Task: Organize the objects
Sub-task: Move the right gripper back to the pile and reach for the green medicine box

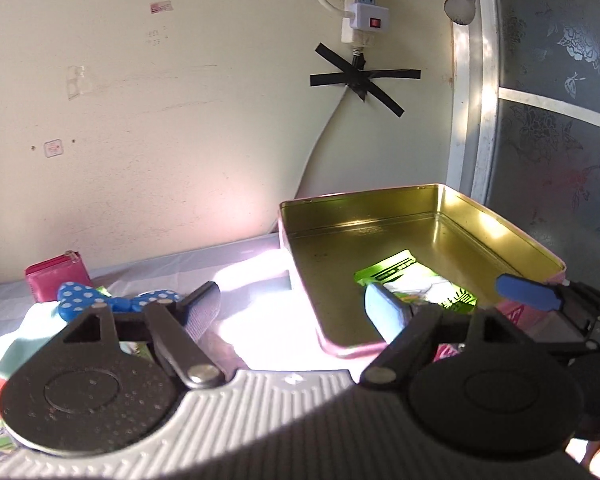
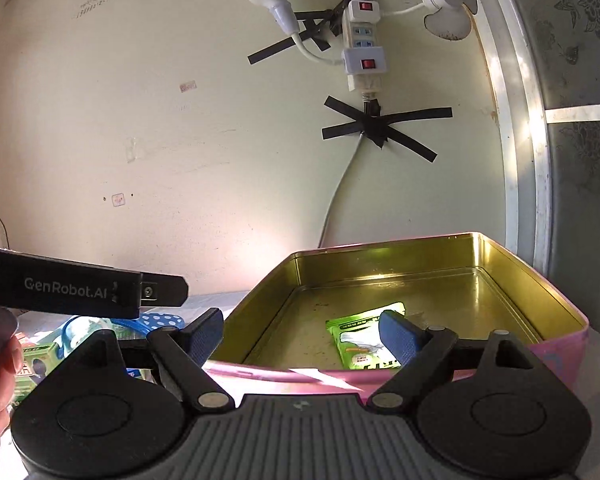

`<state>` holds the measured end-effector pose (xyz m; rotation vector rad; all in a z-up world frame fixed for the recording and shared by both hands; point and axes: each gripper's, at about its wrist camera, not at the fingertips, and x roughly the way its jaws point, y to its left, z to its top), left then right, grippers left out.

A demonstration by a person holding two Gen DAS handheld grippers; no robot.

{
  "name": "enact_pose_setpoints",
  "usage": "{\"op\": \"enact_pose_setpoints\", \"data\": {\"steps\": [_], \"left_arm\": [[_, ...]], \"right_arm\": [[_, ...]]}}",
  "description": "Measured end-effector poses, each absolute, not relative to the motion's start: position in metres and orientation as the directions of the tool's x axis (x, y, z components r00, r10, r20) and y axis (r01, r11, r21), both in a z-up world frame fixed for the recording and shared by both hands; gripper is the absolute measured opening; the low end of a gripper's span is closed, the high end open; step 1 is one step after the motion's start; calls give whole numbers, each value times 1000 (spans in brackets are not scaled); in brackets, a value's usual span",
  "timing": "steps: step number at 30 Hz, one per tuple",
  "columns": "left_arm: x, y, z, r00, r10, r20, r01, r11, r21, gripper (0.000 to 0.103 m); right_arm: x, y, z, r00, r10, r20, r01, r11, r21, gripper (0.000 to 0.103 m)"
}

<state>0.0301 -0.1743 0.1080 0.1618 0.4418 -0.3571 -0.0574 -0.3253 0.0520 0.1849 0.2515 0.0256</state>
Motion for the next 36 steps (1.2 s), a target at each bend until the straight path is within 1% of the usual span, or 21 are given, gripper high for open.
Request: {"op": "enact_pose_setpoints", "data": {"steps": [3, 7, 12, 15, 20, 23, 26, 28, 33, 36], "left_arm": [[17, -155, 100, 850, -263, -457, 337, 937, 89, 83], [3, -131, 88, 844, -229, -484, 299, 951, 72, 83], [-10, -100, 72, 847, -174, -502, 248, 965, 84, 83], [-14, -86, 67, 851, -147, -505, 223, 970, 93, 83], [-20, -61, 58, 862, -95, -498, 179, 976, 122, 84], [-22, -47, 55, 865, -77, -496, 156, 980, 120, 84], [-27, -29, 51, 869, -70, -489, 141, 984, 109, 84], [-29, -10, 49, 875, -43, -483, 106, 989, 105, 84], [-27, 43, 48, 875, 26, -483, -9, 999, 36, 84], [-20, 67, 49, 873, 30, -487, -47, 999, -23, 84]], "right_arm": [[-74, -315, 50, 967, 44, -251, 9, 978, 208, 80], [-91, -304, 44, 960, 65, -274, 5, 969, 249, 80], [-92, -287, 39, 942, 84, -326, -9, 975, 224, 80], [-93, -279, 38, 932, 115, -343, -34, 972, 234, 80], [-90, -258, 36, 918, 153, -367, -76, 973, 217, 80], [-86, -243, 35, 907, 179, -383, -107, 974, 201, 80], [-80, -229, 34, 893, 207, -399, -140, 972, 191, 80], [-75, -217, 33, 885, 224, -409, -162, 970, 181, 80], [-64, -185, 32, 857, 279, -433, -232, 960, 159, 80], [-53, -164, 30, 839, 319, -441, -289, 948, 136, 80]]}}
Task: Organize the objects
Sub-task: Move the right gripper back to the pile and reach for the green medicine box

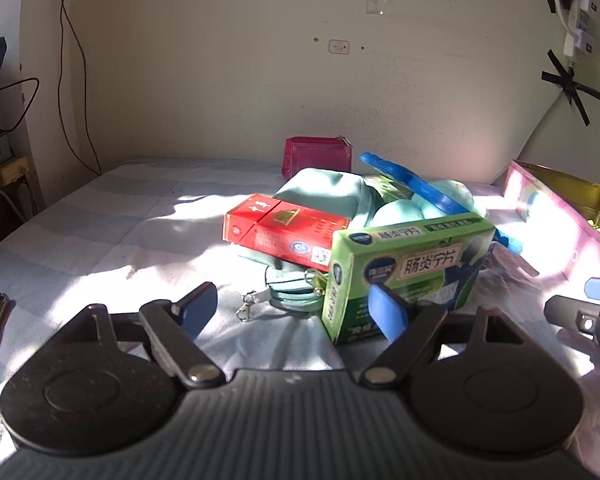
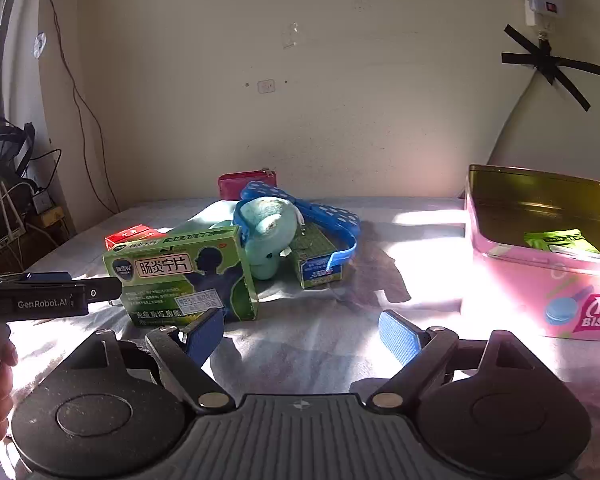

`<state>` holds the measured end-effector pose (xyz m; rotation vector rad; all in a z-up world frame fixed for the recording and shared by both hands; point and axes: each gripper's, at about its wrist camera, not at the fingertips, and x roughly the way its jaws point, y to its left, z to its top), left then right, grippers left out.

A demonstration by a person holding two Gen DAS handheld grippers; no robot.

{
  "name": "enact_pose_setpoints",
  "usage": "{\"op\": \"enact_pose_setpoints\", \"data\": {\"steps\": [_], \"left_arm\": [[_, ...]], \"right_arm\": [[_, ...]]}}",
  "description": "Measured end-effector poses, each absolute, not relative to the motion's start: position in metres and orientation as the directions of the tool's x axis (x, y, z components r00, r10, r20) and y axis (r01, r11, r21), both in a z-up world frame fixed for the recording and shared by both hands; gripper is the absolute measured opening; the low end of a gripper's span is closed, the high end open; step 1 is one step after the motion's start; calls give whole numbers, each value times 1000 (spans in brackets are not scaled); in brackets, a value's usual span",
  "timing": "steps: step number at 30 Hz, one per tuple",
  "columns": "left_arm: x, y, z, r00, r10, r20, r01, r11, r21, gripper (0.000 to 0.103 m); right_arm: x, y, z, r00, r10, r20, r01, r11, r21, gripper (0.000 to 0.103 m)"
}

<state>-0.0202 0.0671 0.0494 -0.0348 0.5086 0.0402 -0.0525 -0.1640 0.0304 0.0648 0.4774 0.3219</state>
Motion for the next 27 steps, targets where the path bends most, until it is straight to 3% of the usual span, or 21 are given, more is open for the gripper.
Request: {"op": "enact_pose_setpoints", "data": {"steps": [9, 12, 14, 19, 23, 27], "left_arm": [[-3, 62, 43, 874, -110, -474, 90, 994, -65, 87], [2, 66, 45, 863, -199, -464, 151, 979, -140, 87], [1, 68, 47, 855, -266, -445, 197, 961, -194, 87], [-8, 67, 50, 833, -356, -424, 270, 930, -251, 87], [-14, 77, 60, 853, -353, -384, 248, 922, -298, 87], [-6, 96, 72, 881, -321, -348, 184, 909, -373, 87]], "right_arm": [[11, -118, 29, 771, 412, -486, -428, 900, 86, 79], [21, -116, 27, 742, 444, -502, -459, 883, 103, 77], [18, -119, 30, 717, 488, -498, -489, 861, 139, 69], [-3, -125, 38, 713, 510, -480, -533, 840, 101, 68], [-9, -131, 46, 738, 497, -455, -527, 847, 70, 69], [2, -150, 62, 778, 497, -384, -474, 866, 159, 71]]}}
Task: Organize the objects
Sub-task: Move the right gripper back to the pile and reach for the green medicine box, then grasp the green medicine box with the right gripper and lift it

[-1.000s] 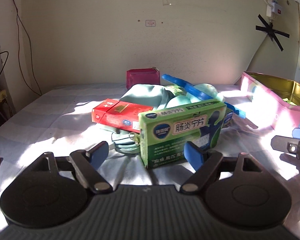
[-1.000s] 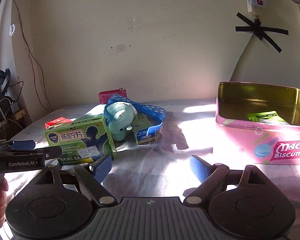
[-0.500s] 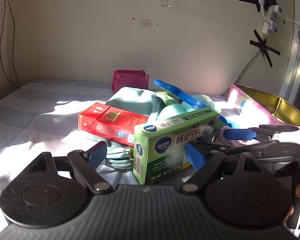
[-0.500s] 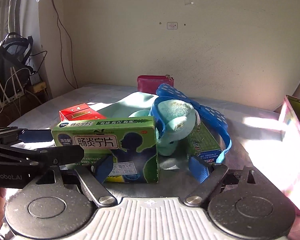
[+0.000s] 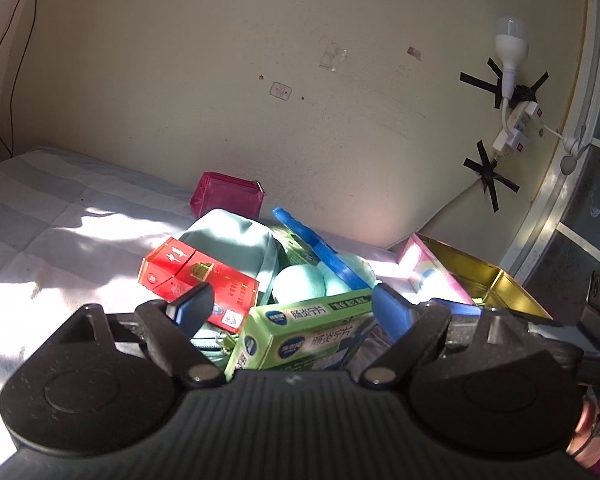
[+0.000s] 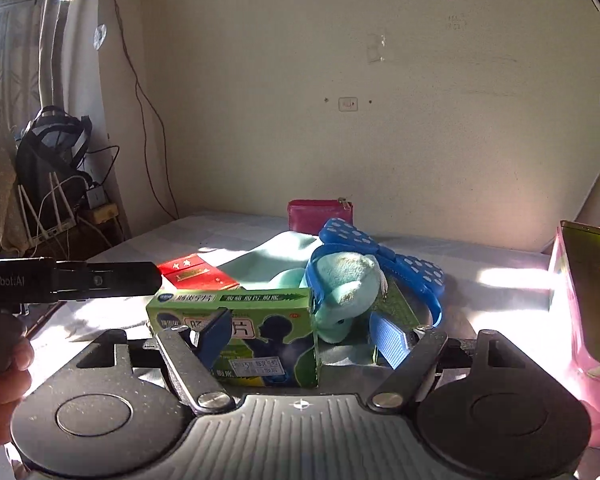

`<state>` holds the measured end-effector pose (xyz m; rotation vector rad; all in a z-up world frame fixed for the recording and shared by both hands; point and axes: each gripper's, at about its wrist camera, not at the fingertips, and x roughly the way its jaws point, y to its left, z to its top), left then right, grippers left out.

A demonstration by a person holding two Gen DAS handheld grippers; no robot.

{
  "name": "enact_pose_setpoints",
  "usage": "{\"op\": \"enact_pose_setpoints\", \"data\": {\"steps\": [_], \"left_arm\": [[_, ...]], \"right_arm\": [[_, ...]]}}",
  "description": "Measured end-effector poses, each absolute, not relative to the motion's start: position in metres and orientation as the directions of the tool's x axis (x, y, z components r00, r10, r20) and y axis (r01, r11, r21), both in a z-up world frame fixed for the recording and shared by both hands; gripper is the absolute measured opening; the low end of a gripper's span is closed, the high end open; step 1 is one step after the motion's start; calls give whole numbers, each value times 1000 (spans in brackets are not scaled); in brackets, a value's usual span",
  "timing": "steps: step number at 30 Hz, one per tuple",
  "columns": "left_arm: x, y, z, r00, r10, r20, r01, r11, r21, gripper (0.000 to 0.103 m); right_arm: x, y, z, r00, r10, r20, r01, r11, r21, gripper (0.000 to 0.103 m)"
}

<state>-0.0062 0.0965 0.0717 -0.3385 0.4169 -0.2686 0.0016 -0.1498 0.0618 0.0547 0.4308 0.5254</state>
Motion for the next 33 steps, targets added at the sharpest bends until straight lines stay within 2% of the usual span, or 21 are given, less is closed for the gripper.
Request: {"op": "enact_pose_setpoints", "data": {"steps": [4, 8, 11, 13, 17, 21, 24, 26, 28, 31, 33], "left_arm": [[16, 101, 69, 876, -290, -386, 120, 905, -409, 86], [34, 95, 53, 837, -285, -467, 95, 917, -388, 75], [27, 99, 45, 825, -344, -448, 139, 893, -429, 76], [21, 98, 44, 813, -376, -444, 169, 883, -438, 77], [1, 89, 40, 793, -383, -474, 213, 903, -374, 76], [-20, 91, 30, 752, -451, -480, 275, 877, -394, 76], [-29, 94, 31, 761, -443, -473, 277, 882, -380, 78], [-29, 98, 35, 769, -438, -465, 259, 879, -401, 85], [-26, 102, 38, 770, -429, -473, 234, 879, -416, 87], [-19, 104, 37, 749, -422, -510, 215, 884, -416, 87], [-13, 105, 32, 726, -434, -533, 215, 880, -424, 87]], "right_arm": [[33, -157, 68, 790, 489, -370, -405, 869, 284, 71], [55, -140, 62, 773, 462, -435, -370, 885, 283, 63], [52, -132, 51, 740, 466, -484, -386, 885, 261, 61], [42, -135, 47, 738, 482, -472, -404, 876, 264, 61], [18, -145, 38, 692, 505, -516, -438, 862, 257, 61], [-14, -159, 19, 642, 534, -550, -469, 841, 269, 61], [-29, -174, 16, 660, 528, -534, -444, 848, 289, 67], [-29, -181, 19, 683, 511, -522, -411, 859, 305, 71], [-27, -184, 20, 690, 505, -518, -397, 863, 313, 75], [-29, -173, 20, 683, 486, -544, -440, 870, 225, 89], [-29, -160, 18, 669, 470, -576, -482, 864, 145, 89]]}}
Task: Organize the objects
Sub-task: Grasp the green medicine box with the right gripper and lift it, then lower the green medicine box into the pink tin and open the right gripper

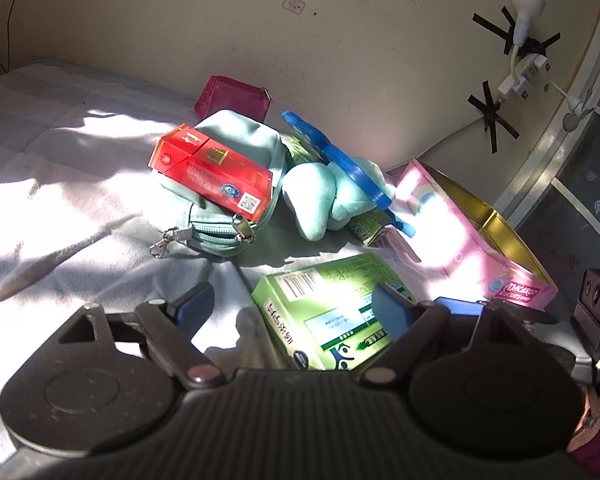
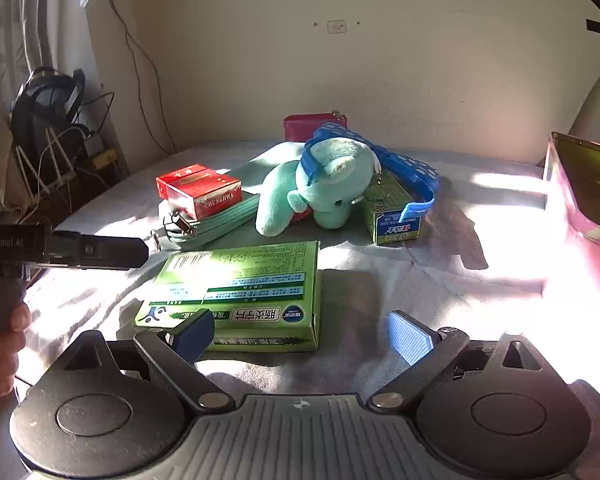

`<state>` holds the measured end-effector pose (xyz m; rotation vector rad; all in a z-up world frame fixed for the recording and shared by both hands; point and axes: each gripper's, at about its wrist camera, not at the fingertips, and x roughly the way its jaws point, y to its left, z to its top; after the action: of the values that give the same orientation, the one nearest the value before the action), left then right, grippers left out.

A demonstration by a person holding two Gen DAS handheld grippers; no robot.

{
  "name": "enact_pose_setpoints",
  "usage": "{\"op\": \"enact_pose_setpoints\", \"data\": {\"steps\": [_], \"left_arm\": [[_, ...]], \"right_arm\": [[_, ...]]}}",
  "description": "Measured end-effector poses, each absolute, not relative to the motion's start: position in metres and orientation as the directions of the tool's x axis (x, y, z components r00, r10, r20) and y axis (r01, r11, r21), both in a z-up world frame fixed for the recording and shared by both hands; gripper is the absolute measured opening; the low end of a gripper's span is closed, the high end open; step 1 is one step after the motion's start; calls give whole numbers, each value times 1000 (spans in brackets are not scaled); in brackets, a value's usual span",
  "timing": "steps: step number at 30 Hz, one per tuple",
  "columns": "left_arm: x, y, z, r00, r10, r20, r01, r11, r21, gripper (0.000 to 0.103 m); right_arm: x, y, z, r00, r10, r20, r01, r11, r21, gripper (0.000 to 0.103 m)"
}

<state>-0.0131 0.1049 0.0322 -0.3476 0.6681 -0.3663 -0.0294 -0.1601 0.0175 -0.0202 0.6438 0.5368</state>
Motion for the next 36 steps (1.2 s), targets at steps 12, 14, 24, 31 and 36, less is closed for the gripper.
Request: {"op": "enact_pose_setpoints", "data": {"steps": [12, 14, 24, 31, 36], "left_arm": [[10, 81, 17, 640, -507, -577, 296, 856, -423, 89], [9, 79, 17, 651, -494, -577, 295, 864, -408, 83], [-9, 85, 29, 681, -479, -554, 269, 867, -418, 71], [-14, 36, 69, 704, -489, -516, 370, 872, -321, 71], [2, -28, 93, 685, -531, -500, 475, 845, -246, 71]], "right_arm": [[-13, -106, 3, 613, 456, -645, -608, 794, -16, 97], [-13, -100, 3, 614, 466, -637, -616, 787, -18, 97], [-47, -95, 16, 695, 434, -573, -601, 789, -131, 87], [-73, -128, 41, 805, 389, -448, -512, 837, -193, 87], [-73, -178, 56, 870, 315, -379, -405, 895, -187, 86]]}}
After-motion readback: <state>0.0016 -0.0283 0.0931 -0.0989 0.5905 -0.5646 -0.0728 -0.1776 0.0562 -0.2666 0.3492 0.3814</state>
